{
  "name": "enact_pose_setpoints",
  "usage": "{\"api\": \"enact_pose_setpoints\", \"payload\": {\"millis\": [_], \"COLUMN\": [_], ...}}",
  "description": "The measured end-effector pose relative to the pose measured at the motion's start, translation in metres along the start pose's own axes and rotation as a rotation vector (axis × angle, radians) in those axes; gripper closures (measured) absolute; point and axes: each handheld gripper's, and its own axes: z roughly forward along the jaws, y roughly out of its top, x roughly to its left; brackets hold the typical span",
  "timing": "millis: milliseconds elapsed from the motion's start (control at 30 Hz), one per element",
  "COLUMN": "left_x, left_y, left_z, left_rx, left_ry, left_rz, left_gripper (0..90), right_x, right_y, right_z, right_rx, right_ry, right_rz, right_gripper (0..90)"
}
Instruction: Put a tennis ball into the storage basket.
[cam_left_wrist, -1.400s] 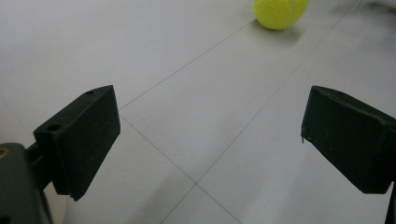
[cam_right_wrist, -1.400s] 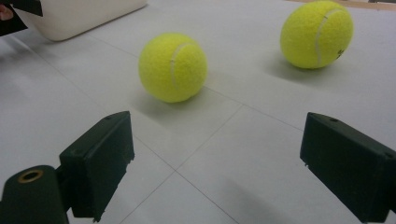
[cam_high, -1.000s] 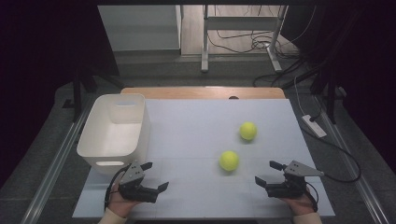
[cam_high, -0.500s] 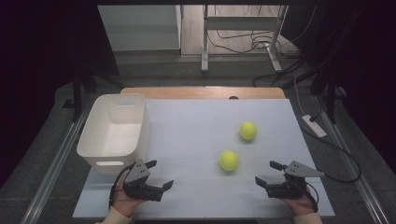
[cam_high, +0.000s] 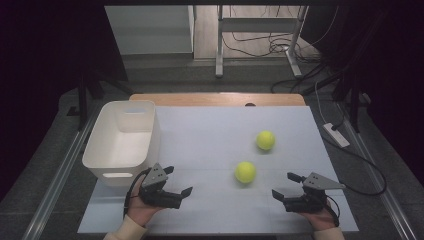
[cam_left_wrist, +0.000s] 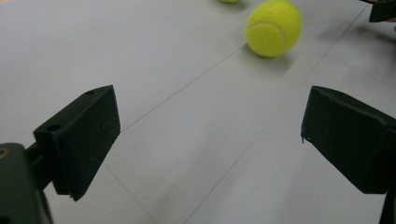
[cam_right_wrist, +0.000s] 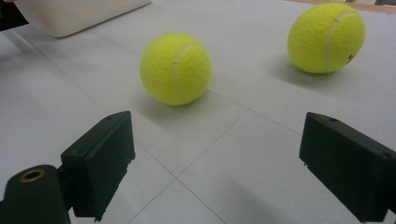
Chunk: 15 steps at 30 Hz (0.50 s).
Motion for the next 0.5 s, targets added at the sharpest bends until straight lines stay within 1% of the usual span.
{"api": "enact_pose_setpoints", "payload": {"millis": [100, 300, 500], "left_x": [-0.001, -0.004, -0.006], "left_y": [0.004, 0.013, 0.020], "left_z": [0.003, 0.008, 0.014], "left_rx": [0.001, 0.001, 0.002], "left_ry": [-0.012, -0.022, -0.038], "left_rz": [-0.007, -0.004, -0.004], "left_gripper": [5.3, 5.3, 5.4], "right_x": [0.001, 0.001, 0.000], "right_y": [-0.001, -0.001, -0.001], "right_z": [-0.001, -0.002, -0.003], "right_rx": [0.002, 0.000, -0.001], "right_ry": [-0.002, -0.006, -0.011], "right_rz": [0.002, -0.007, -0.001], "right_gripper": [10.4, 10.4, 10.4]}}
